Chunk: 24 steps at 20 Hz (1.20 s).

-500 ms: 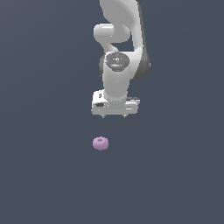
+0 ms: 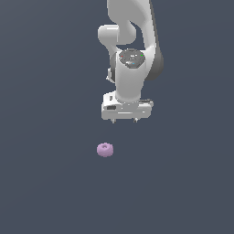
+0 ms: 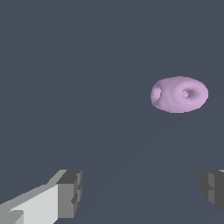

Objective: Pick up the object and move it to a goal position.

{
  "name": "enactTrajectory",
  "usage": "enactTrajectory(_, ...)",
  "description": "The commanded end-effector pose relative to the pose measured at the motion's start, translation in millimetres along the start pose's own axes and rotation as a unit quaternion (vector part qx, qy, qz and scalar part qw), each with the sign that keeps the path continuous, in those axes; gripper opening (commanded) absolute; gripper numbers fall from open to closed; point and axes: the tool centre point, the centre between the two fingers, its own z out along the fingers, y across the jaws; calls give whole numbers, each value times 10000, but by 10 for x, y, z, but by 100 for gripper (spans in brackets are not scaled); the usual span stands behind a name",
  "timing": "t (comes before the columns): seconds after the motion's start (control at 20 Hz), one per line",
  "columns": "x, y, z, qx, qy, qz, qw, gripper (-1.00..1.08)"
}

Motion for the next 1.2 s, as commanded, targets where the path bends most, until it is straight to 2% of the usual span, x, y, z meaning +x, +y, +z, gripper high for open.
enactTrajectory(0.0,20,-64,-39,7,47,-19,10000,100)
enactTrajectory(0.55,50,-17,-5,-4,37,-304,9995,100)
enactTrajectory(0.9,114,49,48,-20,36,-857,9963,100)
enactTrajectory(1.15,178,118,103,-33,34,-1422,9898,100)
